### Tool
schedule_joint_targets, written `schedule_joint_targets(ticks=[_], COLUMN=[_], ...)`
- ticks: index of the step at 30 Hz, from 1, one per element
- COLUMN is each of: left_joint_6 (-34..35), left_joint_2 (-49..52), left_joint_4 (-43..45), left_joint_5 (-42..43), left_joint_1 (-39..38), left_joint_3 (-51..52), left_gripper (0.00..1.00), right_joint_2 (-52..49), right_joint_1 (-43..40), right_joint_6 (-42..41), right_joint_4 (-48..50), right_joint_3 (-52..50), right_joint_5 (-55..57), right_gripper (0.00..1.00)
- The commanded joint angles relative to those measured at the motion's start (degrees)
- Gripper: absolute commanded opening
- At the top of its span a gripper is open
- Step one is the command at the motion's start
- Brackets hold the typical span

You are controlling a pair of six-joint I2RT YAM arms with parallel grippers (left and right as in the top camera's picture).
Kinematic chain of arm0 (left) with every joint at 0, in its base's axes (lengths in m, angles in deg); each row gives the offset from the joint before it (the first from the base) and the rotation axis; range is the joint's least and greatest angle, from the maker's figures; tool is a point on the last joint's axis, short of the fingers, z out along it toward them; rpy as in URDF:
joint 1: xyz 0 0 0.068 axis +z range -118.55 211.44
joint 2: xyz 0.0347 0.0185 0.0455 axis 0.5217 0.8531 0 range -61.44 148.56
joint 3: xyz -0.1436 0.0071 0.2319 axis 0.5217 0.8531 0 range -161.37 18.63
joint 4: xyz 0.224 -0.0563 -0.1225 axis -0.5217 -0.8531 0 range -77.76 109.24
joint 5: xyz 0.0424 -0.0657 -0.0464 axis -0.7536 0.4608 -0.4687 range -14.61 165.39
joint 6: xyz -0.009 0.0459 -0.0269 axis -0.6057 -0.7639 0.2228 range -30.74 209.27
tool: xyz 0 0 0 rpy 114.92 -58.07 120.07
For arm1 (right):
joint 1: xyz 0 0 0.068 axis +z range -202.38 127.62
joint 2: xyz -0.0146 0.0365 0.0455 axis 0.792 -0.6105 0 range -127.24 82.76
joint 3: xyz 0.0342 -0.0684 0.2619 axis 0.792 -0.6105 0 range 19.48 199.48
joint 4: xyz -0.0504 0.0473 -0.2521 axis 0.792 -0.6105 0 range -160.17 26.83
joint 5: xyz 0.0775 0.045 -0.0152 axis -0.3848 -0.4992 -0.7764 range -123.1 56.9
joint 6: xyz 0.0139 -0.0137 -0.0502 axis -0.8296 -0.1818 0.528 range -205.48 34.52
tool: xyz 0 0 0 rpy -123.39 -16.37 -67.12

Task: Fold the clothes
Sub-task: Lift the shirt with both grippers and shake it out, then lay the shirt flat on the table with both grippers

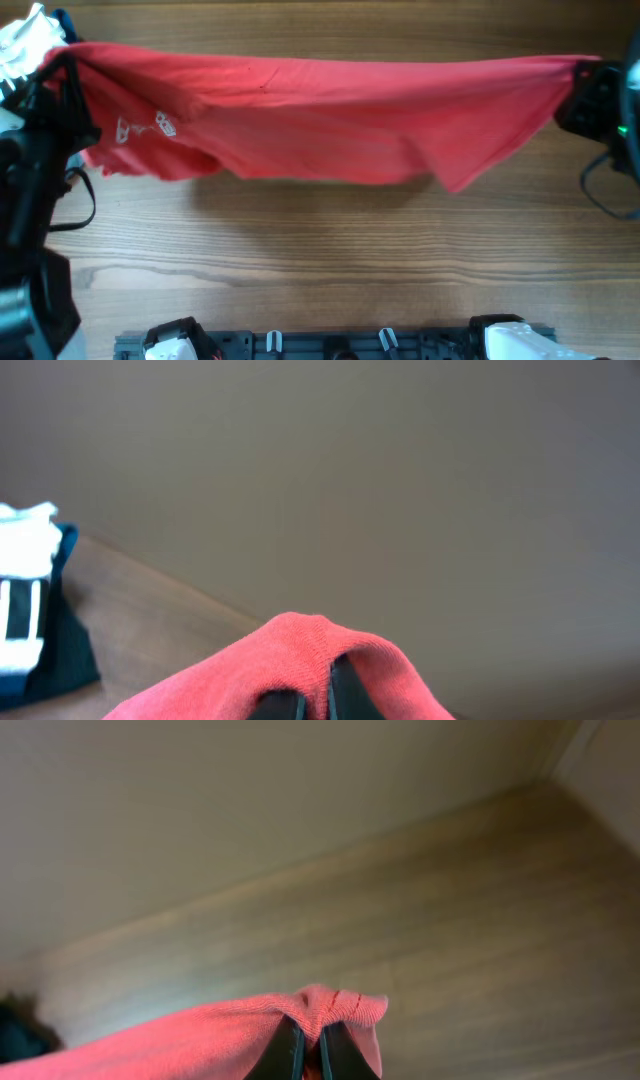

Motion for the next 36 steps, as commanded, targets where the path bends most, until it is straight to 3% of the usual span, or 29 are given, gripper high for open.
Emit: schedule_joint_targets(ticks=[1, 11, 20, 25, 28, 32, 36], left_joint_6=[-1.33, -1.33, -1.31, -1.36, -1.68, -1.77, -3.43], left_joint_2=[-1.73, -5.16, 9.11, 22.64, 30.38, 35.8, 37.07], left_joint_4=[0.07, -1.42, -0.79, 6.82, 16.94, 26.73, 27.61], left_joint_5=[0.68, 0.68, 5.99, 7.34, 7.56, 7.72, 5.99], left_joint_1=[0.28, 0.28, 0.28, -1.88, -4.17, -5.46, -5.4], left_joint_3=[-4.55, -7.87, -7.85, -7.87, -7.87, -10.12, -19.71], left_gripper=[0.04, 0.04, 0.04, 0.04, 0.04, 0.04, 0.04], right_joint_2=[3.17, 5.01, -15.5, -30.84, -37.18, -38.05, -33.92], right_joint_1=[-0.33, -0.35, -0.35, -0.35, -0.35, -0.35, -0.63], right_joint_6=[1.14, 1.46, 2.84, 6.93, 7.19, 6.32, 6.08], right_joint_4=[-0.04, 0.48, 1.36, 8.76, 16.04, 23.96, 29.44], right_joint_3=[4.83, 8.48, 8.46, 8.46, 8.48, 8.87, 15.19], right_joint_5=[5.97, 11.19, 11.1, 9.11, 9.55, 9.42, 9.46], right_gripper=[0.04, 0.04, 0.04, 0.04, 0.04, 0.04, 0.04])
